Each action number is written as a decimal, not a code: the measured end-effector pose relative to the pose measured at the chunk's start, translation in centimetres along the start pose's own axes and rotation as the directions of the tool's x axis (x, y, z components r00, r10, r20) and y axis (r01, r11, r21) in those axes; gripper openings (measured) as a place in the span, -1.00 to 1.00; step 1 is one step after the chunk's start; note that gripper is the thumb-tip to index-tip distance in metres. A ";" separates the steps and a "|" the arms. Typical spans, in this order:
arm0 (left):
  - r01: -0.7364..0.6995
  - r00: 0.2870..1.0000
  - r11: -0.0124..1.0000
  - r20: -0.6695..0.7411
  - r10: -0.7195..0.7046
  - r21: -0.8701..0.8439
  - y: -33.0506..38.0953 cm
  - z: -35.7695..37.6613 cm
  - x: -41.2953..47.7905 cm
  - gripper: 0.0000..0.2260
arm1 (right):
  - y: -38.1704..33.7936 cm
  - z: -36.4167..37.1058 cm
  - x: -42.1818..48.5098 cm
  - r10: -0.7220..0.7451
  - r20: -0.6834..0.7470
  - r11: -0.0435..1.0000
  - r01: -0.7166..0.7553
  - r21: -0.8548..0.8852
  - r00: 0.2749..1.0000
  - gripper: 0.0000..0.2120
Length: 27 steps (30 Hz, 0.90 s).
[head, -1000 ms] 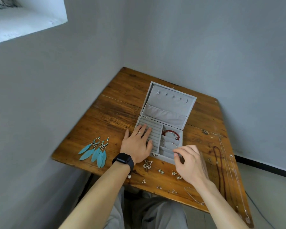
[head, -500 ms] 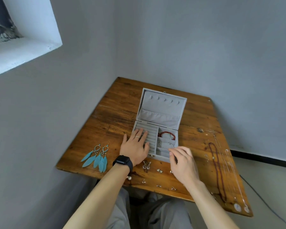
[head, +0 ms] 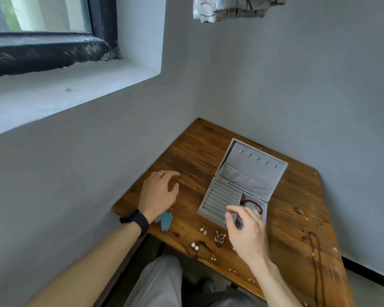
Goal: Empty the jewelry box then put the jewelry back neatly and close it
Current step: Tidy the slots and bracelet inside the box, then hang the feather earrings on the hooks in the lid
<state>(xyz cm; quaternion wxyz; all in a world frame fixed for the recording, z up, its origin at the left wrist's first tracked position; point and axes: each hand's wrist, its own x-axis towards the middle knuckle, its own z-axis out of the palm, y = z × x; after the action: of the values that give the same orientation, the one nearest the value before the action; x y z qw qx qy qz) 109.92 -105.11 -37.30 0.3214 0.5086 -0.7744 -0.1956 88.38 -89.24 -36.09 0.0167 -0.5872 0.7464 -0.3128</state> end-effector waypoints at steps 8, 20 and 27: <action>0.245 0.963 0.968 0.103 -0.250 0.059 -5.9 -0.5 -0.4 -0.75 | -6.8 6.5 5.3 -0.105 0.164 0.977 0.133 -0.169 0.981 -0.77; 0.270 0.960 0.957 0.044 -0.276 0.107 -5.0 0.9 -0.1 -0.77 | -8.4 11.7 8.3 0.036 0.282 0.940 0.063 -0.336 0.959 -0.72; 0.279 0.953 0.958 0.104 -0.285 0.064 -4.1 0.2 0.2 -0.92 | -7.7 10.5 7.7 0.055 0.304 0.998 -0.060 0.009 0.951 -0.91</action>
<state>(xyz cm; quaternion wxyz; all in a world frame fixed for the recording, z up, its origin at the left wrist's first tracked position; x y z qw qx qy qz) 112.44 -106.92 -39.96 0.2337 0.6098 -0.7153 -0.2489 96.79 -101.64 -38.20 0.1456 -0.6061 0.7488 -0.2253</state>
